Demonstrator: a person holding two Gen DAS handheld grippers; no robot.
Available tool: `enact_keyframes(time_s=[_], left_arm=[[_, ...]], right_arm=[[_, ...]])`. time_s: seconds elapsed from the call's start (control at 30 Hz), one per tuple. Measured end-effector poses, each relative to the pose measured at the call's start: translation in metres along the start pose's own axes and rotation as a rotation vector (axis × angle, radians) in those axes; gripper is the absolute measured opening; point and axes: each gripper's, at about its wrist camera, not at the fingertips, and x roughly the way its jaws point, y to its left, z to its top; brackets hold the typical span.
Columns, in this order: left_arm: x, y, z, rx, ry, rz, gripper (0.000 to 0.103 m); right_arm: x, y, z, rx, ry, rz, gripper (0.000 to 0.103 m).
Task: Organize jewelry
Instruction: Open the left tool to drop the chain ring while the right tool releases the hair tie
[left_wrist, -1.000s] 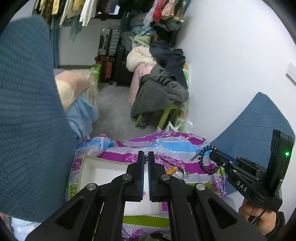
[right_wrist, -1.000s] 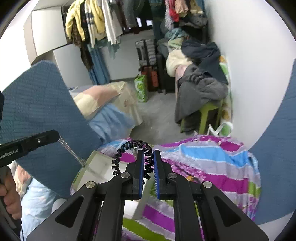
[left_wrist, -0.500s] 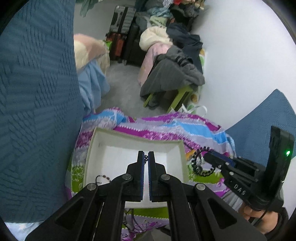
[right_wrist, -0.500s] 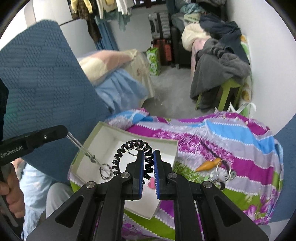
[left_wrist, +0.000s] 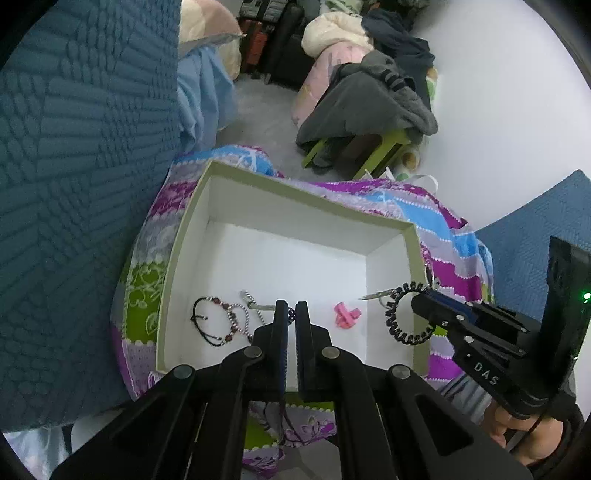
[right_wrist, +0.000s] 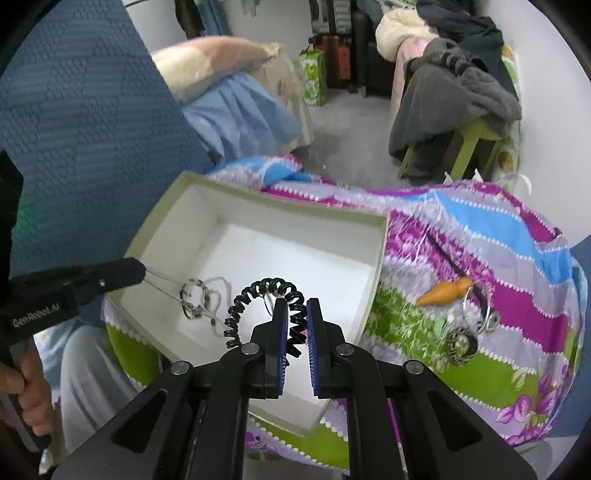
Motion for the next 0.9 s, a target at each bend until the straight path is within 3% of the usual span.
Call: enact_keyframes(time_s=[0.4, 0.47, 0.5, 0.7, 0.9], left_arm=[[0.009, 0.012, -0.006, -0.078, 0.076, -0.024, 0.005], [0.007, 0.011, -0.005, -0.076, 0.076, -0.016, 0.005], [0.006, 0.01, -0.004, -0.074, 0.075, -0.013, 0.005], [-0.015, 0.001, 0.001, -0.047, 0.038, 0.01, 0.005], [-0.053, -0.023, 0.007, -0.015, -0.055, 0.026, 0.005]], right_arm=[[0.018, 0.001, -0.01, 0.013, 0.084, 0.012, 0.01], [0.015, 0.0, -0.009, 0.017, 0.085, 0.019, 0.017], [0.013, 0.0, -0.009, 0.017, 0.082, 0.022, 0.025], [-0.013, -0.001, -0.002, 0.015, 0.01, 0.03, 0.025], [-0.065, -0.003, 0.01, 0.005, -0.113, 0.03, 0.025]])
